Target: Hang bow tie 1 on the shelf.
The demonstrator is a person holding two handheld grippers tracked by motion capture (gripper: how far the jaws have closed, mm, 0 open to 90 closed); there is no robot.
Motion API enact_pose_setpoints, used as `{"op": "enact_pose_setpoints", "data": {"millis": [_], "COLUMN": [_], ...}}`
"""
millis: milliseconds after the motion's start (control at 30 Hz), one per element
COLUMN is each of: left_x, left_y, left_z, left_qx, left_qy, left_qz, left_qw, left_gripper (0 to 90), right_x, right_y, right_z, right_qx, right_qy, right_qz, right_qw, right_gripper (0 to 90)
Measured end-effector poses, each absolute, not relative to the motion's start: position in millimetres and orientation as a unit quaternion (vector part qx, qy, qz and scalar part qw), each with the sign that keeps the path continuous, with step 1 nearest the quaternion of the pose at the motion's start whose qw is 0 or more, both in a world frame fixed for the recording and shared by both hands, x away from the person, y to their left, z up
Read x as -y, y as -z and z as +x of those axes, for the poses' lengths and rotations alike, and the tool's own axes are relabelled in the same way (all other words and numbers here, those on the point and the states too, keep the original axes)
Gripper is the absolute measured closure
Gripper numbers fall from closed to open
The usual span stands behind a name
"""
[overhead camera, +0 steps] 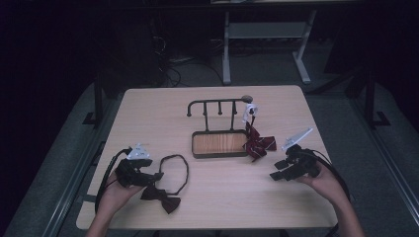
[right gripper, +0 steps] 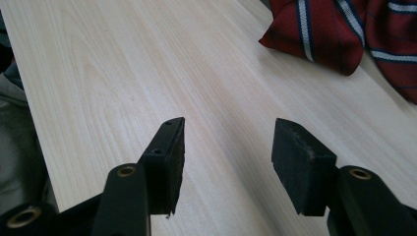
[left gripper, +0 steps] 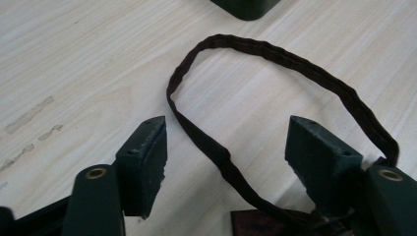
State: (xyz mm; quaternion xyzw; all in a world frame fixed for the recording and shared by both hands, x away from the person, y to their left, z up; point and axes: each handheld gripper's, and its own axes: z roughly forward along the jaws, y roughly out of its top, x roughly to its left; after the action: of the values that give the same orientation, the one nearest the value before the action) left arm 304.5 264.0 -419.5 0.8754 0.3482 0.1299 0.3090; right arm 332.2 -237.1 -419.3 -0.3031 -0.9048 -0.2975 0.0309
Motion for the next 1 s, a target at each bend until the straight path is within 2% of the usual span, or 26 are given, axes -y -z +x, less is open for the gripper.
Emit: {"op": "enact_pose_setpoints", "data": {"millis": [700,1000], "left_x": [-250.2,-249.4], "left_y": [421.2,433.8], "left_z": [352.7,367.4], "left_qx": [-0.348,-0.356], "left_qy": [-0.103,-0.084], "left_qz": [0.9,0.905], "left_qw": [0.241,0.219], "left_gripper": [53.6,58.4], "right_x": [242.0,244.2], "right_y": [423.3,423.2], "right_z": [319.7,318.8], "right_qx": [0.901,0.9], "right_qy": [0.302,0.303], "right_qz": [-0.311,-0.312], "right_qw": [0.024,0.022], "right_gripper": [43.9,43.9]}}
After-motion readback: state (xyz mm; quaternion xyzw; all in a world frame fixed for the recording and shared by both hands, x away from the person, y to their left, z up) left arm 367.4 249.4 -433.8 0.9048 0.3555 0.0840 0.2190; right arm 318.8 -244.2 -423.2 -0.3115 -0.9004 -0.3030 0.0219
